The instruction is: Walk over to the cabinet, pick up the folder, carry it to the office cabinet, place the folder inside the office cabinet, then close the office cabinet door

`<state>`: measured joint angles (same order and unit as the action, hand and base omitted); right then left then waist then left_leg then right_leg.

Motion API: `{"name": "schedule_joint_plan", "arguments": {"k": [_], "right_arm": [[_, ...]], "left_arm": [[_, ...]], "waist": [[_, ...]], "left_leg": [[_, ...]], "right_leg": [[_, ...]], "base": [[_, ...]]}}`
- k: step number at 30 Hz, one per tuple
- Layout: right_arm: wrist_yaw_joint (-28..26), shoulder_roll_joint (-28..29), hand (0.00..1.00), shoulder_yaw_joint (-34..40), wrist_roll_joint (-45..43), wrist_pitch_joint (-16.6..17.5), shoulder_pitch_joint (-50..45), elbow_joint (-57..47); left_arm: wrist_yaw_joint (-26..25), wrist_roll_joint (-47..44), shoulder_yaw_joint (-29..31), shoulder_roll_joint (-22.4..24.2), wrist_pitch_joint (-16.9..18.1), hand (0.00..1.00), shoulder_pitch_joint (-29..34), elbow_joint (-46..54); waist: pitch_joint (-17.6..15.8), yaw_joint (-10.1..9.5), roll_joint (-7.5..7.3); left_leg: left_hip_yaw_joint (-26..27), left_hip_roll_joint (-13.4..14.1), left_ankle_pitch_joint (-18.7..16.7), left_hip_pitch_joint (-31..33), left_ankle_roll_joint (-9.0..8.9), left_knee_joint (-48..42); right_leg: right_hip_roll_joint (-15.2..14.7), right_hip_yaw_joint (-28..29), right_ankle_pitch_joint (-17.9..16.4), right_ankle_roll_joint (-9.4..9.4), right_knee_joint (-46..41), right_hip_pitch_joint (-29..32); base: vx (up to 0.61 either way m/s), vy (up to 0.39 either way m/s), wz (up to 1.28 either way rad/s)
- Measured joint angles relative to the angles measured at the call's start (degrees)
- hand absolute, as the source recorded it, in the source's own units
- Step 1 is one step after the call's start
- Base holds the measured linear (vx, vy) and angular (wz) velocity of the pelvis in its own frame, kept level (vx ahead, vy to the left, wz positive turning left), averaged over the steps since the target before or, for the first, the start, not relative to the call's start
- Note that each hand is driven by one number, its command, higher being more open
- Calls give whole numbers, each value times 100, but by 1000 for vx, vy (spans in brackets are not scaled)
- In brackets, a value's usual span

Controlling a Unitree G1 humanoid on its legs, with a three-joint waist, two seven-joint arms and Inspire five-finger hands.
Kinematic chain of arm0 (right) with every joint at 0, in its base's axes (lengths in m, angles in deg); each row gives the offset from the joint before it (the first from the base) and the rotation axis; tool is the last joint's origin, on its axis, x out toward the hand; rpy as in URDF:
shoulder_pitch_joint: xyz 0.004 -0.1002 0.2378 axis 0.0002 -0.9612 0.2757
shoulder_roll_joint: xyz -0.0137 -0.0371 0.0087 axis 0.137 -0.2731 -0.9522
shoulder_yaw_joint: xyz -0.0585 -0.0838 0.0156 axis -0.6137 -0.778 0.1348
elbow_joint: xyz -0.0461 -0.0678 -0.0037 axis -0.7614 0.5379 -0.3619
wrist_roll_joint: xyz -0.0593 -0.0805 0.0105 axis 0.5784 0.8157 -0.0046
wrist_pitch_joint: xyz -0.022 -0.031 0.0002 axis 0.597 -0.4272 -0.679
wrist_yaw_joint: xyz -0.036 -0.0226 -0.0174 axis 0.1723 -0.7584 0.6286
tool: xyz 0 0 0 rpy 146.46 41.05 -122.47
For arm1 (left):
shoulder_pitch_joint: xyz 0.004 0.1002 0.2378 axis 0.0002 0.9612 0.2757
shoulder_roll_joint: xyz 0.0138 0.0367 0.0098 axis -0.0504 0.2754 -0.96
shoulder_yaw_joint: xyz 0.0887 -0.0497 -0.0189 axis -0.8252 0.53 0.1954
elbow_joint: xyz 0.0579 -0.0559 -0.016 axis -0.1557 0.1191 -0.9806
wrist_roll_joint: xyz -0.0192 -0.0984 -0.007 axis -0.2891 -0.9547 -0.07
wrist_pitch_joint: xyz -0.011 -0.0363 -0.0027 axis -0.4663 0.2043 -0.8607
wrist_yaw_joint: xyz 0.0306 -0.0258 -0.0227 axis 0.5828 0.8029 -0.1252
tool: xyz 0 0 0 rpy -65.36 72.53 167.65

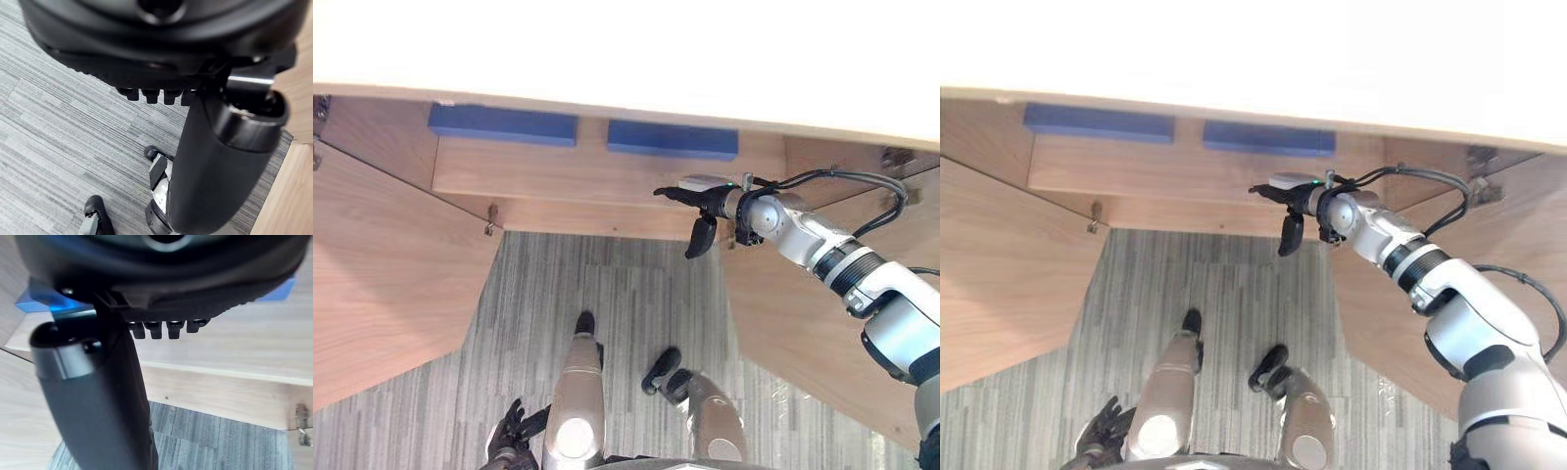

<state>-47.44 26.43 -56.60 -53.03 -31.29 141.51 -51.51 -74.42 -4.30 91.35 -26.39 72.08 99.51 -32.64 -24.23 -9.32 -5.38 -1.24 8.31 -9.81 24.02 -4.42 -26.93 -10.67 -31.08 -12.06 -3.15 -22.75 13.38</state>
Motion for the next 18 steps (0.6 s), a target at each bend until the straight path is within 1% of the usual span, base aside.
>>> {"name": "schedule_joint_plan", "arguments": {"k": [2, 3, 4, 5, 7, 8, 9, 10, 11, 12, 13, 14, 15, 16, 18], "right_arm": [[-2, -29, 100, 251, -54, 9, -395, -187], [20, 32, 100, 509, -206, 18, -708, -235], [38, 121, 100, 649, -231, 18, -857, -217], [154, 429, 100, 1002, -369, 19, -1200, -104], [378, 966, 100, 1478, -514, 73, -1655, 108], [582, 1391, 100, 1843, -551, 143, -2037, 324], [790, 1850, 100, 2276, -547, 162, -2443, 534], [927, 2049, 100, 2460, -535, 152, -2669, 597], [1195, 2289, 100, 2791, -533, 133, -3124, 692], [1424, 2523, 100, 3160, -537, 111, -3564, 832], [1519, 2654, 100, 3347, -557, 105, -3751, 939], [1673, 2896, 100, 3718, -599, 103, -4123, 1141], [1841, 3112, 100, 4065, -661, 101, -4529, 1287], [1924, 3205, 100, 4208, -673, 98, -4720, 1329], [2156, 3417, 100, 4641, -854, 96, -5366, 1415]], "left_arm": [[14, 0, 292, -13, -3, 100, 60, -112], [10, -2, 450, -4, -4, 100, 71, -151], [6, -2, 518, 11, -3, 100, 82, -156], [-17, 0, 610, 58, 5, 100, 99, -204], [-66, -1, 734, 178, 27, 100, 146, -272], [-135, 7, 730, 253, 31, 100, 147, -360], [-217, 8, 770, 378, 36, 100, 112, -418], [-281, 11, 790, 460, 40, 100, 104, -430], [-415, 23, 871, 643, 68, 100, 42, -479], [-494, 108, 890, 684, 80, 100, -71, -535], [-537, 179, 882, 690, 112, 100, -102, -527], [-578, 275, 872, 684, 187, 100, -185, -533], [-662, 411, 873, 682, 198, 100, -241, -531], [-694, 460, 873, 684, 201, 100, -251, -531], [-766, 528, 873, 734, 211, 100, -258, -534]], "waist": [[260, -87, -138], [365, -188, -199], [385, -235, -223], [456, -287, -228], [685, -283, -181], [919, -250, -118], [1062, -177, -40], [1138, -122, 19], [1274, 60, 247], [1344, 194, 348], [1359, 245, 360], [1369, 324, 357], [1387, 369, 360], [1393, 386, 369], [1432, 572, 414]], "left_leg": [[87, 190, 15, -285, -7, 94], [83, 261, 14, -464, -6, 55], [76, 284, 12, -593, -5, 15], [-18, 310, -3, -816, 6, -137], [-262, 301, -64, -981, 27, -327], [-499, 279, -115, -1075, 12, -359], [-653, 225, -200, -1111, -96, -453], [-719, 207, -359, -1152, -183, -377], [-851, 188, -407, -1329, -225, 205], [-825, 192, -440, -1624, -262, 626], [-741, 181, -429, -1735, -262, 803], [-543, 126, -411, -1873, -233, 949], [-361, 52, -392, -2017, -204, 1006], [-279, 14, -381, -2096, -185, 1040], [51, -163, -293, -2364, -54, 1272]], "right_leg": [[331, 184, 211, 54, 552, -320], [472, 375, 311, 83, 777, -517], [523, 487, 355, 92, 862, -645], [617, 750, 439, 115, 1008, -869], [739, 1079, 528, 169, 1139, -980], [824, 1337, 627, 200, 1260, -1006], [835, 1573, 699, 205, 1343, -1036], [836, 1662, 710, 189, 1378, -1042], [889, 1756, 739, 142, 1393, -1023], [872, 1887, 768, 91, 1391, -976], [847, 1971, 790, 54, 1389, -940], [777, 2152, 826, -4, 1389, -909], [703, 2337, 856, -51, 1375, -906], [664, 2424, 865, -68, 1358, -906], [535, 2777, 891, -174, 1196, -777]], "base": [[97, -112, -55], [104, -84, -70], [93, -65, -89], [40, -26, -92], [29, 10, -101], [49, 57, -115], [50, 75, -108], [13, 118, -81], [1, 155, -57], [4, 168, -51], [-13, 181, -58], [-36, 183, -72], [-46, 186, -74], [-44, 180, -75], [-70, 169, -72]]}}
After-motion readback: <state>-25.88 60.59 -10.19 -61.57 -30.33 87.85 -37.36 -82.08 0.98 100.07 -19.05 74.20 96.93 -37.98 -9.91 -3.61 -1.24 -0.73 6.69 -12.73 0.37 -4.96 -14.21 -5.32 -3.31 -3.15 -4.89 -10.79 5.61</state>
